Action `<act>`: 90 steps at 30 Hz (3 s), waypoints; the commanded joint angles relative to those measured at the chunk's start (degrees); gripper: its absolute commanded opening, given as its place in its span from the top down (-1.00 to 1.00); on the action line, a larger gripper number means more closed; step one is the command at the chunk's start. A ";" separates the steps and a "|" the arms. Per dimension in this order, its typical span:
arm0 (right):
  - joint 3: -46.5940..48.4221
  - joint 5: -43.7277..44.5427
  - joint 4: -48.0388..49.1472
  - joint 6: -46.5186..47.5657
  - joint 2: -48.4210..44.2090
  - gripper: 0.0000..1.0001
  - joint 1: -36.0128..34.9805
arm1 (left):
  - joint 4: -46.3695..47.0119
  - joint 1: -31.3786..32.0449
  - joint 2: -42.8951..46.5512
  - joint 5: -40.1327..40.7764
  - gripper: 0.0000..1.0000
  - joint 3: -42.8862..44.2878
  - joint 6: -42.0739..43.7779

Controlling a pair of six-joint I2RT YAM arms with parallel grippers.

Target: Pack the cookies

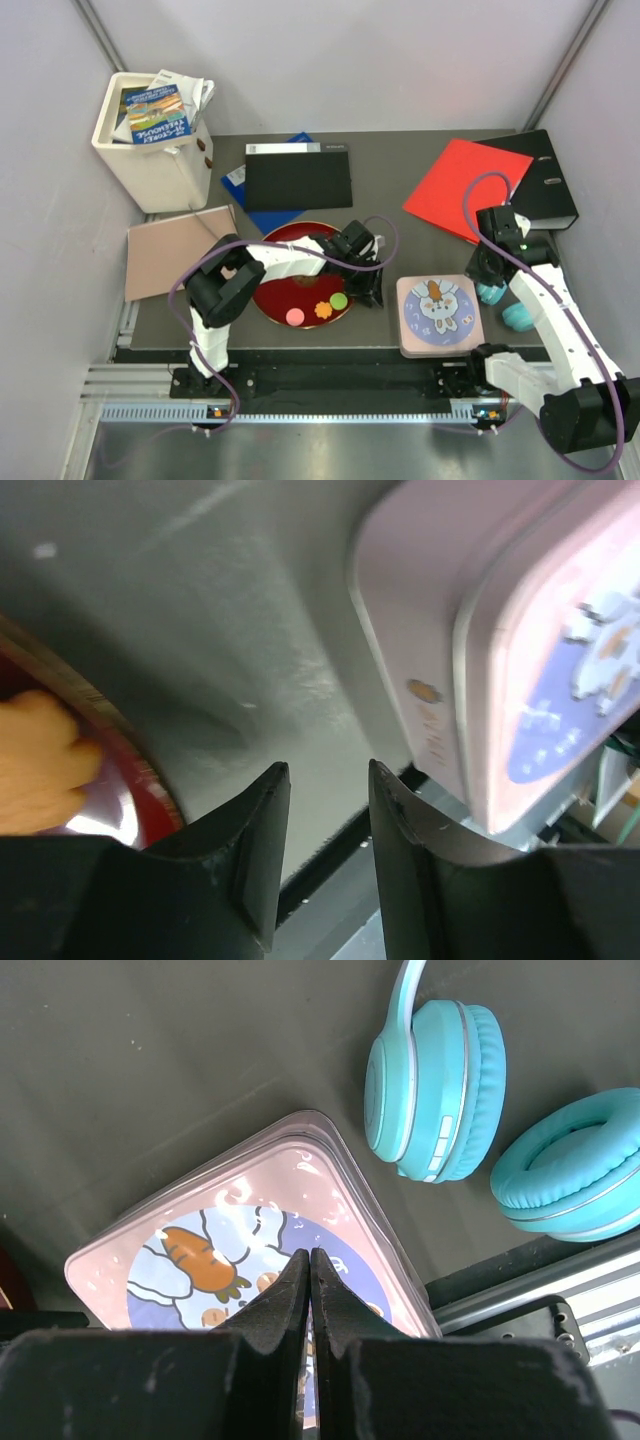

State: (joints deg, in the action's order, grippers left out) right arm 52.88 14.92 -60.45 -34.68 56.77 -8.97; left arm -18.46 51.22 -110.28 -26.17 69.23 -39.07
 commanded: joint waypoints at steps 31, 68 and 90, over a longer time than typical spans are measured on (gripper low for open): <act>1.61 -1.03 4.63 -0.66 4.04 1.00 0.54 | 22.42 0.90 -0.82 -14.87 0.30 -0.16 -5.23; 7.84 7.93 -13.90 0.92 8.61 1.00 10.56 | 5.45 -5.34 1.91 -5.29 0.21 -1.82 2.86; 0.20 0.29 -5.39 -0.13 16.96 1.00 10.91 | 6.06 -5.34 1.56 -6.08 0.19 -1.38 3.21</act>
State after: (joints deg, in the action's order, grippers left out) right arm 53.58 16.78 -68.64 -34.28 72.62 1.32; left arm -13.39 45.84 -110.06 -31.68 66.96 -36.75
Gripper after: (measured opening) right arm 0.004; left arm 0.403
